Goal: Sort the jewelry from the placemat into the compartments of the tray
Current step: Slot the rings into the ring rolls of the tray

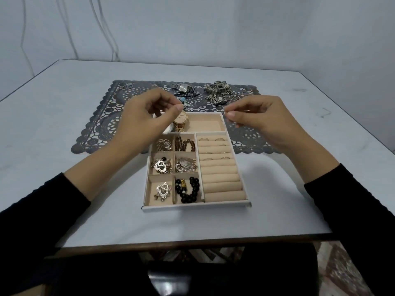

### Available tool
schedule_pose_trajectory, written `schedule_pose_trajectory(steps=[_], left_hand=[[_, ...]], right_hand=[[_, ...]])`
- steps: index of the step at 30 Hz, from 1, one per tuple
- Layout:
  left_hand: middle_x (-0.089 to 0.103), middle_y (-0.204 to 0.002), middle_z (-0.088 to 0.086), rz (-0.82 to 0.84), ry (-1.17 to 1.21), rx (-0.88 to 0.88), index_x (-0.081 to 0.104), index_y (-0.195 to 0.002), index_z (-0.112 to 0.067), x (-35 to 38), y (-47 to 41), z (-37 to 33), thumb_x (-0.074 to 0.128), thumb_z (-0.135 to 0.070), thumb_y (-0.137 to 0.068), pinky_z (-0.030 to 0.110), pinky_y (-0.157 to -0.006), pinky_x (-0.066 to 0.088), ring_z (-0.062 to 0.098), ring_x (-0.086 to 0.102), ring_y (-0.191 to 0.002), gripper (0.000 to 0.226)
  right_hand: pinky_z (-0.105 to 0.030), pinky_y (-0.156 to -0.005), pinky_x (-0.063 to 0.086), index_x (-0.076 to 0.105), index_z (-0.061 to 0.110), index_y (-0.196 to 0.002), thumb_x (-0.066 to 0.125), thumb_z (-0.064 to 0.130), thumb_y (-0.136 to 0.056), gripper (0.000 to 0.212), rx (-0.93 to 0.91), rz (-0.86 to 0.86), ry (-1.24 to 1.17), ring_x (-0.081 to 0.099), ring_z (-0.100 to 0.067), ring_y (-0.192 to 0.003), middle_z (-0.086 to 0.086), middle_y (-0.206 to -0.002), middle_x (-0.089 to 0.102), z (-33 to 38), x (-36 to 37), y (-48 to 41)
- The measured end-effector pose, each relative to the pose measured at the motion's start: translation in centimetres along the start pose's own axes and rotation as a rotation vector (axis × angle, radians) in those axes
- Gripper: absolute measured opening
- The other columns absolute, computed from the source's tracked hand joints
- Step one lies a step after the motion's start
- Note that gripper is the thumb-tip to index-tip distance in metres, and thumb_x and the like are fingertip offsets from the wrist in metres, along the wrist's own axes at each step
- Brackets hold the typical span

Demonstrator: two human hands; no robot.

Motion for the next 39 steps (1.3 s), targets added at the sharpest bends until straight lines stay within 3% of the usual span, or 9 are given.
schedule_pose_trajectory(steps=[5,7,10,16,19,25,29,32,39], left_hand=[[0.069,-0.086,-0.005,-0.008,0.018,0.028,0.069,-0.096,-0.015,0.4,0.6,-0.6,0.071,-0.020,-0.088,0.021,-0.070,0.054,0.006,0.063,-0.077,0.009],[0.069,-0.086,-0.004,-0.010,0.018,0.035,0.069,-0.095,-0.015,0.6,0.7,-0.8,0.071,-0.019,-0.088,0.018,-0.070,0.052,0.004,0.062,-0.077,0.009],[0.068,-0.084,-0.005,-0.001,0.024,0.040,0.070,-0.095,-0.014,0.7,0.8,-0.9,0.072,-0.017,-0.088,0.022,-0.067,0.054,0.005,0.062,-0.075,0.008],[0.067,-0.081,-0.006,0.008,0.023,0.037,0.070,-0.094,-0.013,1.0,0.9,-0.9,0.072,-0.016,-0.088,0.020,-0.067,0.052,0.003,0.061,-0.072,0.008],[0.068,-0.083,-0.003,0.014,0.020,0.037,0.070,-0.094,-0.012,1.0,0.9,-0.9,0.072,-0.015,-0.087,0.020,-0.069,0.051,0.005,0.062,-0.074,0.008],[0.068,-0.082,-0.003,0.022,0.019,0.032,0.070,-0.095,-0.010,1.1,0.9,-0.9,0.072,-0.016,-0.087,0.021,-0.069,0.052,0.005,0.061,-0.075,0.009],[0.068,-0.082,-0.004,0.024,0.021,0.027,0.070,-0.094,-0.012,1.1,0.9,-0.8,0.072,-0.016,-0.087,0.018,-0.069,0.049,0.004,0.061,-0.075,0.008],[0.068,-0.083,-0.004,0.026,0.013,0.034,0.070,-0.093,-0.014,1.1,1.0,-0.9,0.072,-0.016,-0.087,0.016,-0.068,0.048,0.004,0.062,-0.075,0.007],[0.069,-0.083,-0.003,0.032,0.013,0.036,0.070,-0.093,-0.015,1.2,1.0,-0.9,0.072,-0.017,-0.087,0.017,-0.068,0.049,0.004,0.061,-0.075,0.007]], right_hand=[[-0.028,-0.072,0.055,0.076,0.011,-0.090,0.078,0.011,-0.069,0.020,0.023,0.196,0.107,0.067,-0.017,-0.070,-0.005,-0.080,0.074,1.5,0.8,1.8],[-0.034,-0.057,0.049,0.078,0.014,-0.087,0.079,0.013,-0.070,0.017,0.050,0.272,0.174,0.059,-0.029,-0.060,-0.010,-0.076,0.073,1.7,1.0,2.3],[-0.020,-0.043,0.031,0.077,0.010,-0.088,0.079,0.010,-0.073,0.014,0.089,0.372,0.225,0.048,-0.016,-0.052,-0.013,-0.070,0.068,1.6,1.2,2.8],[-0.026,-0.074,0.051,0.077,0.008,-0.088,0.080,0.007,-0.070,0.018,0.061,0.472,0.298,0.067,-0.018,-0.077,-0.007,-0.080,0.072,1.4,1.8,2.8],[-0.029,-0.073,0.051,0.078,0.011,-0.088,0.081,0.011,-0.071,0.017,0.034,0.485,0.369,0.068,-0.018,-0.076,-0.003,-0.079,0.072,1.4,2.0,2.7],[-0.017,-0.071,0.049,0.078,0.013,-0.086,0.080,0.011,-0.072,0.014,-0.044,0.526,0.453,0.068,-0.010,-0.075,0.004,-0.079,0.072,1.6,2.7,2.8],[-0.022,-0.075,0.053,0.078,0.015,-0.087,0.079,0.013,-0.073,0.014,-0.061,0.575,0.505,0.069,-0.009,-0.080,0.007,-0.083,0.073,1.9,2.9,2.9],[-0.032,-0.078,0.055,0.078,0.018,-0.088,0.078,0.020,-0.073,0.015,-0.046,0.603,0.512,0.069,-0.012,-0.084,0.007,-0.086,0.072,2.0,2.9,3.1],[-0.032,-0.086,0.054,0.076,0.015,-0.096,0.076,0.013,-0.077,0.019,0.129,0.580,0.396,0.071,-0.022,-0.085,-0.002,-0.085,0.075,1.4,2.5,3.0]])
Point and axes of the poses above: each hand's wrist, its own y-axis away from the middle knuckle, its own x-axis out of the palm, z = x × y, the point moved 5 cm from there along -y, towards the middle knuckle
